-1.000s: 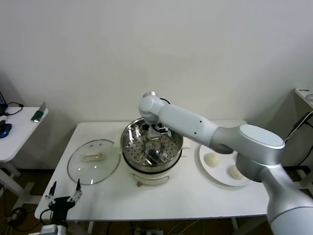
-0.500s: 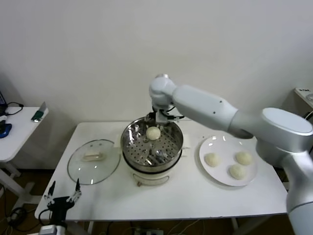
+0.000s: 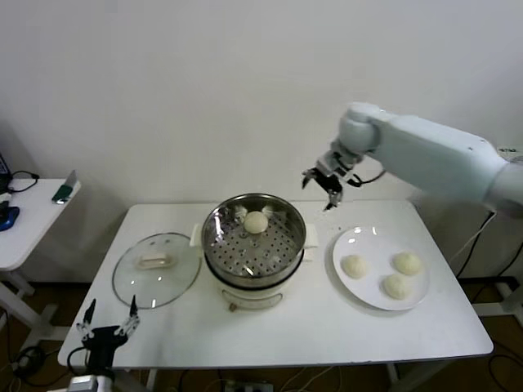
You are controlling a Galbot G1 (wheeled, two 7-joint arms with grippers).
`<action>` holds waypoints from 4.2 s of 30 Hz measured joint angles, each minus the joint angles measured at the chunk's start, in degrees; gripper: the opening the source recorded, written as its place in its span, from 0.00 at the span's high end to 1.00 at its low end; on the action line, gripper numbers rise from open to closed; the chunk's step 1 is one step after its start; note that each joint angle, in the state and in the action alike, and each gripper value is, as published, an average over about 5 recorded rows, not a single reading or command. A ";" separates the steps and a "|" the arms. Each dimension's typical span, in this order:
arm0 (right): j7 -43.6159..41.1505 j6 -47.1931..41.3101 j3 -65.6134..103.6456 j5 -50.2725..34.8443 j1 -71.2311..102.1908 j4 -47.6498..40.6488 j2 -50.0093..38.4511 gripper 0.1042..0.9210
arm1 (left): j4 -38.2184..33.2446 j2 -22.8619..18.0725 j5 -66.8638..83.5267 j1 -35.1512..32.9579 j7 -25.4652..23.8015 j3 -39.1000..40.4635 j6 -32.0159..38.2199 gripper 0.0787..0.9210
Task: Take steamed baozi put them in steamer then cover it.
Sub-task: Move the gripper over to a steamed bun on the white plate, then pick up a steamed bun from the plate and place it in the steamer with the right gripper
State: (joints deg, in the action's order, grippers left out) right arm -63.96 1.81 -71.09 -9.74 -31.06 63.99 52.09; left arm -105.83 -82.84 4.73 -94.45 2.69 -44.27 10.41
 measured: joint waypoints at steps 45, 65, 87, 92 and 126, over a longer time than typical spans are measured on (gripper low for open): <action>-0.14 -4.90 18.82 8.63 27.69 -18.69 3.08 0.24 | 1.05 -0.64 -1.09 -0.39 0.10 -1.14 0.01 0.12; -1.42 -5.87 7.45 -3.39 13.35 -15.86 2.34 0.28 | -0.03 -0.81 -1.09 -1.04 0.13 -0.43 0.06 0.12; 2.91 -13.51 -10.51 -33.47 -8.13 -12.15 19.27 0.28 | -3.05 -1.62 -1.60 -2.83 -0.17 1.62 0.71 0.12; 4.54 -14.80 -12.44 -36.49 -8.31 -12.07 24.00 0.28 | -3.28 -1.55 -1.48 -3.12 -0.18 1.69 0.96 0.12; 9.22 -18.01 -16.18 -35.86 0.36 -12.76 33.64 0.12 | -3.45 -1.22 -0.66 -2.37 0.09 1.15 0.52 0.12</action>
State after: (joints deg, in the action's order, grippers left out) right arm -54.75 -16.21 -87.26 -45.60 -30.69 51.23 85.73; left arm -109.29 -84.06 4.07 -96.82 2.79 -43.12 10.93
